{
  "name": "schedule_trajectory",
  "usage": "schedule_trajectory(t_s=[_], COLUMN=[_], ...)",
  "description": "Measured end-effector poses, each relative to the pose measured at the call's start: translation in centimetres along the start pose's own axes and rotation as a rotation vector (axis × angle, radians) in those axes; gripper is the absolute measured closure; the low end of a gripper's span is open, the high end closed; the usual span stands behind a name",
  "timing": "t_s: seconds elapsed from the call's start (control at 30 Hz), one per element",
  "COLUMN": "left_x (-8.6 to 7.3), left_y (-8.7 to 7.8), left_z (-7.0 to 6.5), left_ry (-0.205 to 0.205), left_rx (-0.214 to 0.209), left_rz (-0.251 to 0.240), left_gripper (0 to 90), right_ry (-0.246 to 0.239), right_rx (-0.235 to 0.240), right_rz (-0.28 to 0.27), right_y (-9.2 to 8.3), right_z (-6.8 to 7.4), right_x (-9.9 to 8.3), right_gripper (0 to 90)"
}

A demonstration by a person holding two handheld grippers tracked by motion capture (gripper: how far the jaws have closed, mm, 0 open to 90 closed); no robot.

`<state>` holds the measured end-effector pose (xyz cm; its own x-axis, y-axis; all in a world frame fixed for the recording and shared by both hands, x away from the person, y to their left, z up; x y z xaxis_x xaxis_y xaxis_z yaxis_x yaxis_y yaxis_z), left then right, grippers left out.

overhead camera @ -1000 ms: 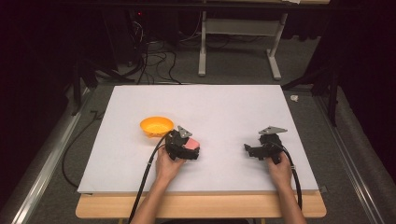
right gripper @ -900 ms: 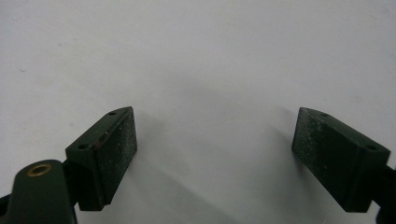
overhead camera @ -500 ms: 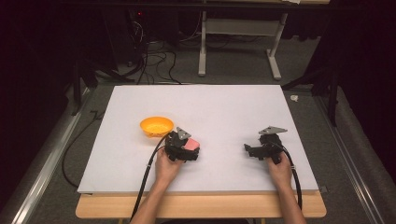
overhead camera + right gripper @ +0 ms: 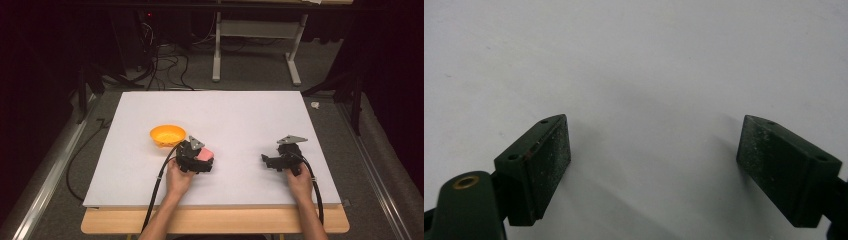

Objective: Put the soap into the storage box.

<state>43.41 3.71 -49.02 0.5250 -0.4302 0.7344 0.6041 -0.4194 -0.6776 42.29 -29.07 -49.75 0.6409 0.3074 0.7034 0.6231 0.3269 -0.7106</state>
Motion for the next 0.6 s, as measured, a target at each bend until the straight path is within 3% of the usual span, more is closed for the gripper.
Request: schedule_trajectory(t_s=[0.6], left_x=[0.6], left_y=[-3.2], left_z=[-0.4], left_ry=[0.033], left_rx=[-0.017], left_rz=[-0.047], left_gripper=[13.8], right_ry=[-0.002], right_rx=[0.0], right_rz=[0.0], right_y=[0.0], right_z=[0.0], right_x=[0.0], right_gripper=[14.6])
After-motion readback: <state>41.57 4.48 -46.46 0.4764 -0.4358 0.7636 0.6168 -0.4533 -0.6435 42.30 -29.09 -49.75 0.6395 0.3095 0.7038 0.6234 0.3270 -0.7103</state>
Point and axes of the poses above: each handheld gripper's, and its own axes: y roughly forward along the jaws, x roughly out of its top, z roughly to its left, the point moved 2 cm from there along y, roughly forward along the jaws, and after that the axes turned 3 degrees about x, right-handed, at the moved point
